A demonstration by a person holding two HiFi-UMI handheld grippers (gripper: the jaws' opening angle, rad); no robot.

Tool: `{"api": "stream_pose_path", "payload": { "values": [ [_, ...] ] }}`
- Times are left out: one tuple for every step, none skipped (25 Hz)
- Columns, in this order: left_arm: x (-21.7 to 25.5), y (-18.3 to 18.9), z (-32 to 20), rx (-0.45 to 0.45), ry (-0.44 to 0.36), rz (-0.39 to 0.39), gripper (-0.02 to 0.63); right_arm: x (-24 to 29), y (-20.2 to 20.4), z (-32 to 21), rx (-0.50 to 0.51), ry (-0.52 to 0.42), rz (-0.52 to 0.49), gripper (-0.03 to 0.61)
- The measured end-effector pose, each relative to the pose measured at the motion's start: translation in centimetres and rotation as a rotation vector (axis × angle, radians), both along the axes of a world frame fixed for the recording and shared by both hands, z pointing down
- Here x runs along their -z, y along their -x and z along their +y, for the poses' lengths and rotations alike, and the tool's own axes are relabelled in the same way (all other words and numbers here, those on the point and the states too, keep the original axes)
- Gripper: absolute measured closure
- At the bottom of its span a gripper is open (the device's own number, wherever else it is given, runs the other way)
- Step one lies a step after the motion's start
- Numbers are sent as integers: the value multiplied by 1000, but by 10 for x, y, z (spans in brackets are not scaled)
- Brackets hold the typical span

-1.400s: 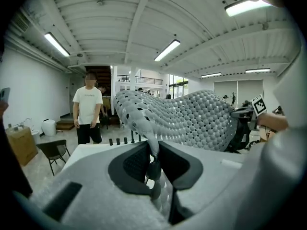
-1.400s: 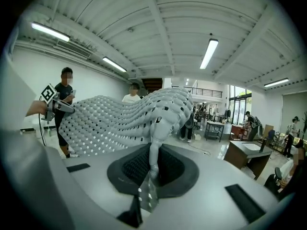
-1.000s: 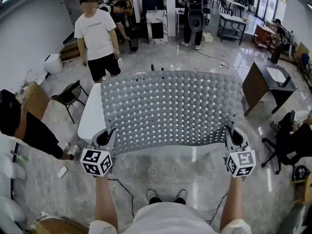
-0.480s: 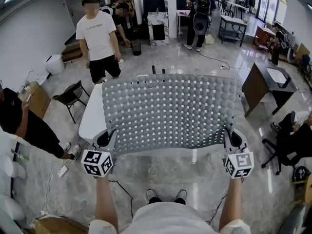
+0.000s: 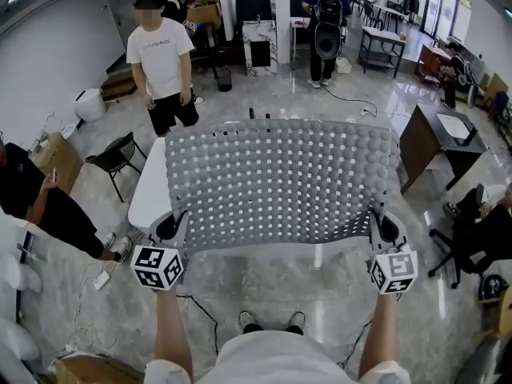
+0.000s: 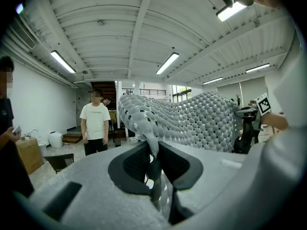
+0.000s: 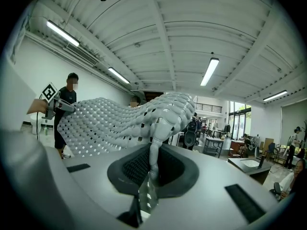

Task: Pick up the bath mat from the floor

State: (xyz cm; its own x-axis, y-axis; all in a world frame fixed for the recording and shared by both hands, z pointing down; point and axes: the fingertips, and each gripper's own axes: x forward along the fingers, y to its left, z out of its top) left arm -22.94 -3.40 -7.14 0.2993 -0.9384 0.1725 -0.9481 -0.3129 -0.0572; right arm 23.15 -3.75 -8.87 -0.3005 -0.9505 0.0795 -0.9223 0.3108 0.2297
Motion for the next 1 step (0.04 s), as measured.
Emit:
{"api": "stream_pose_path", "payload": {
  "values": [
    [0, 0, 0, 0, -3, 0, 554, 0, -1, 1, -2, -3, 1, 549]
  ]
}}
